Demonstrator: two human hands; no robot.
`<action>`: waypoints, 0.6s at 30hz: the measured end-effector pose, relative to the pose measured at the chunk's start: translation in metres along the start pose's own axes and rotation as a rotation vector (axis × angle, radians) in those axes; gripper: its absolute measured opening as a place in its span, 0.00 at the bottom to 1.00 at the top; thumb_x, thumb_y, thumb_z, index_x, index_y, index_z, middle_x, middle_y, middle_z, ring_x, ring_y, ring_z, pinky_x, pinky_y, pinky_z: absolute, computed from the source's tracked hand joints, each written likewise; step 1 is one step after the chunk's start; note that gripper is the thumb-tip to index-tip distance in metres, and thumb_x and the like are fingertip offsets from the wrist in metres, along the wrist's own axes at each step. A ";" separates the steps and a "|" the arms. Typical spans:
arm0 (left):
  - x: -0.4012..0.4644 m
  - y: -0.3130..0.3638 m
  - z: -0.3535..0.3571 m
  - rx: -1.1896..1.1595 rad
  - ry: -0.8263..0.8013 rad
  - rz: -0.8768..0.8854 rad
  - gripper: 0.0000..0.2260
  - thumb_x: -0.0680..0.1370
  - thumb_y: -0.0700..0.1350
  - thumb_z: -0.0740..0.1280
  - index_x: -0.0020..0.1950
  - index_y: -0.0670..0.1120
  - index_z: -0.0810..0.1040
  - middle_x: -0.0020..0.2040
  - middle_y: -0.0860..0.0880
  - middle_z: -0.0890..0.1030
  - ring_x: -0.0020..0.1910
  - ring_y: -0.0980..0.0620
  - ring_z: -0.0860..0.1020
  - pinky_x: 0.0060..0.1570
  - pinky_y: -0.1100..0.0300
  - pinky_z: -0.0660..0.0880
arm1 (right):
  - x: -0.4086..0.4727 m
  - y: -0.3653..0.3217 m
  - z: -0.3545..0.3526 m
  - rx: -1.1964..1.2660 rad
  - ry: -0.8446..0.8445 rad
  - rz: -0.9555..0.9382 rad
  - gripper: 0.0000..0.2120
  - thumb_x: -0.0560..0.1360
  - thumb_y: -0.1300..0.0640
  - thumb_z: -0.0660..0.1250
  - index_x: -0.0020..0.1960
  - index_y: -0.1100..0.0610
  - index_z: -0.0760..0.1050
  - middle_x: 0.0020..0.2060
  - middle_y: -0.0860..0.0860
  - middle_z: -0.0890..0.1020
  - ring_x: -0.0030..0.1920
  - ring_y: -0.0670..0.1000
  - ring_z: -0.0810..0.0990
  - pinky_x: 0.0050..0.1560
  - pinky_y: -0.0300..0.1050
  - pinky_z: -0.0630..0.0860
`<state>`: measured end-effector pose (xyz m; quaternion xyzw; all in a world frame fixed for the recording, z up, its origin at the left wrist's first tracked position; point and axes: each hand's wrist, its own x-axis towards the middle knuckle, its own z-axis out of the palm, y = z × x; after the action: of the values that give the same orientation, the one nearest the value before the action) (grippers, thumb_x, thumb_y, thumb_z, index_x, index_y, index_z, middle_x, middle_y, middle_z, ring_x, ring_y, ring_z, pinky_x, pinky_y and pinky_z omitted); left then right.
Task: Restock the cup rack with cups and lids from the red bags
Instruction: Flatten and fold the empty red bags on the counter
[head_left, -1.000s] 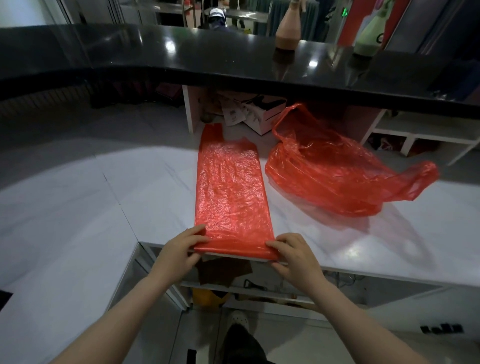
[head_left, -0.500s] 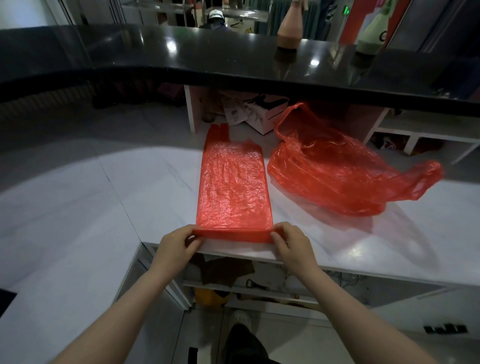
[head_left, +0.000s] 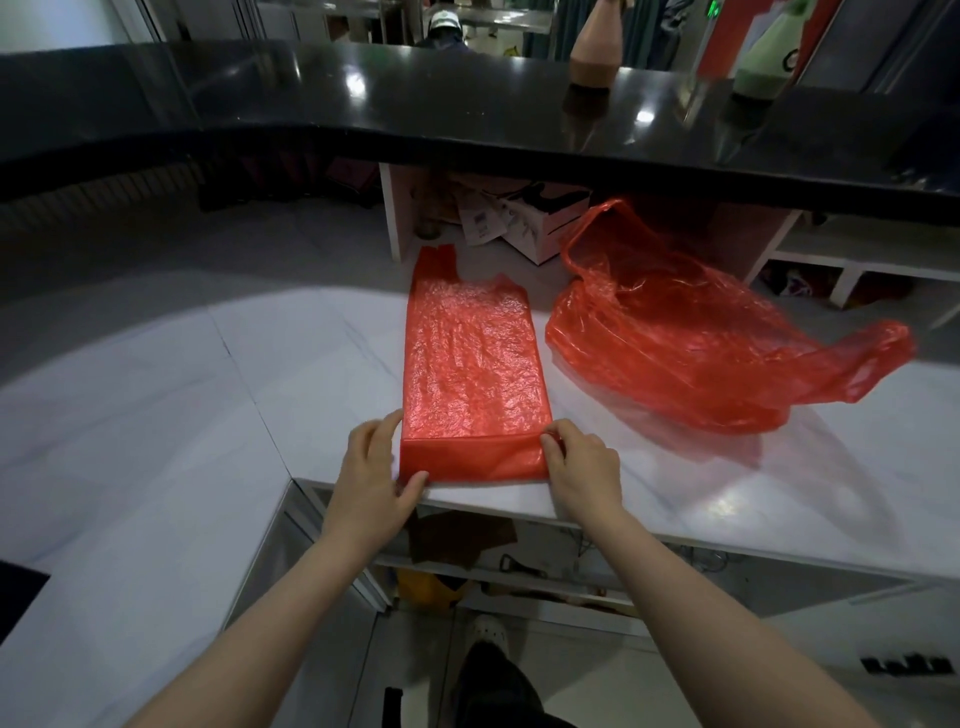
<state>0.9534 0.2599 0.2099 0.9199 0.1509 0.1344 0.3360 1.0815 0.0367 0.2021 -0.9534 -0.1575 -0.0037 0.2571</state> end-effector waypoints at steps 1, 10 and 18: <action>0.000 0.002 0.001 0.112 0.035 0.102 0.32 0.74 0.49 0.71 0.74 0.50 0.60 0.71 0.43 0.64 0.67 0.48 0.68 0.62 0.54 0.67 | 0.000 -0.001 0.000 -0.013 0.004 0.007 0.10 0.81 0.47 0.56 0.53 0.48 0.74 0.37 0.47 0.74 0.42 0.54 0.73 0.43 0.48 0.63; 0.004 0.006 0.026 0.676 -0.330 0.379 0.30 0.76 0.66 0.38 0.74 0.58 0.34 0.78 0.51 0.41 0.75 0.46 0.36 0.68 0.50 0.25 | -0.013 -0.003 0.003 -0.080 0.024 -0.050 0.30 0.76 0.38 0.55 0.75 0.46 0.52 0.73 0.54 0.61 0.70 0.57 0.62 0.63 0.59 0.67; 0.002 -0.001 0.029 0.600 -0.346 0.332 0.32 0.78 0.67 0.46 0.74 0.59 0.32 0.75 0.53 0.35 0.75 0.49 0.35 0.68 0.55 0.28 | -0.008 0.004 0.008 -0.408 -0.435 -0.399 0.37 0.71 0.27 0.37 0.76 0.40 0.36 0.76 0.44 0.36 0.75 0.47 0.31 0.70 0.64 0.33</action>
<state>0.9649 0.2444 0.1887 0.9984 -0.0263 -0.0202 0.0462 1.0748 0.0354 0.1925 -0.9142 -0.3874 0.1178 0.0163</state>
